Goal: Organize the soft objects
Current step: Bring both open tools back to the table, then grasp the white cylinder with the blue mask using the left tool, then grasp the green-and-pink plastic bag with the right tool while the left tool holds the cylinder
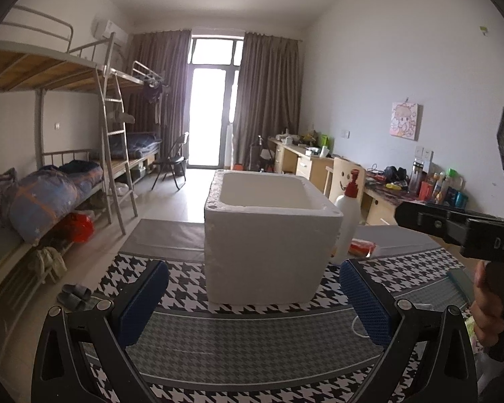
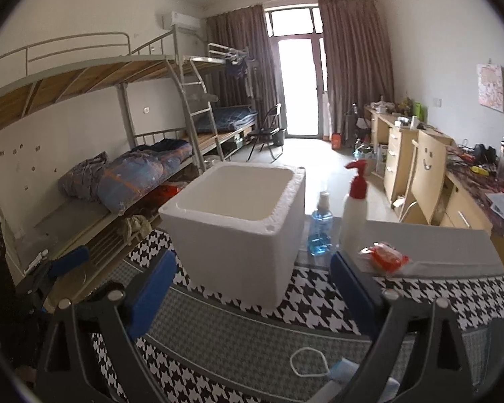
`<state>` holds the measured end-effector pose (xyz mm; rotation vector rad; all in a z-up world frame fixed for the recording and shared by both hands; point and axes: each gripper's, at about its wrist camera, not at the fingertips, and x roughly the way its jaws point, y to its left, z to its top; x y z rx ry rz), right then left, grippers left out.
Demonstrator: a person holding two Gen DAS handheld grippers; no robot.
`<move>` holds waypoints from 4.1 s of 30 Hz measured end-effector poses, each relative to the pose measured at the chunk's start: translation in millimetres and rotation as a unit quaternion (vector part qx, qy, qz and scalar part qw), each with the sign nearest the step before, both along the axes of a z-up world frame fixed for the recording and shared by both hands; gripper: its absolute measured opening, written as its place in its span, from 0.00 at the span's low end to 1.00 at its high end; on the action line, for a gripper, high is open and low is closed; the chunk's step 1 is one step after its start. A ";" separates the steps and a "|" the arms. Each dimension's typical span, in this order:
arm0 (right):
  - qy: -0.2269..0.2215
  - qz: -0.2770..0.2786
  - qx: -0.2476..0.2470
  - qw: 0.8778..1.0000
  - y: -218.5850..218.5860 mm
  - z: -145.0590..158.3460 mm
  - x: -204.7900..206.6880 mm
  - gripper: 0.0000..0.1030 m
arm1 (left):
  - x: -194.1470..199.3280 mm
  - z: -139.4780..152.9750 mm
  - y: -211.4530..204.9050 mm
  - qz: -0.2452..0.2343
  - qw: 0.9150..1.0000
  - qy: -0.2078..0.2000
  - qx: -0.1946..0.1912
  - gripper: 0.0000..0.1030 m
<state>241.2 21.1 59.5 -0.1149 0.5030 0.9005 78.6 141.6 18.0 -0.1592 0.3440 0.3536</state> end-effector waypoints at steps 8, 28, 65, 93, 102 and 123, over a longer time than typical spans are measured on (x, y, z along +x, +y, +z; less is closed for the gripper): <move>-0.024 -0.038 0.028 0.999 -40.7 -4.9 -20.2 0.92 | -4.6 -5.6 -23.9 -0.036 0.999 -0.005 0.004 0.99; -0.039 -0.119 0.060 0.990 -123.3 -30.6 -43.8 0.92 | 11.3 -29.6 -80.4 -0.113 0.993 0.024 0.007 0.99; 0.014 -0.276 0.019 0.961 -227.0 -86.8 -44.4 0.92 | 58.7 -77.6 -137.1 -0.192 0.973 0.130 -0.012 0.99; 0.080 -0.291 -0.018 0.953 -244.8 -137.2 -26.8 0.92 | 94.8 -111.8 -153.5 -0.187 0.962 0.197 -0.005 0.97; 0.090 -0.284 -0.015 0.955 -241.6 -141.8 -22.7 0.92 | 109.7 -124.5 -153.3 -0.198 0.951 0.237 -0.018 0.70; 0.102 -0.274 -0.023 0.956 -236.9 -151.7 -17.3 0.80 | 115.0 -127.3 -161.3 -0.208 0.946 0.248 0.003 0.18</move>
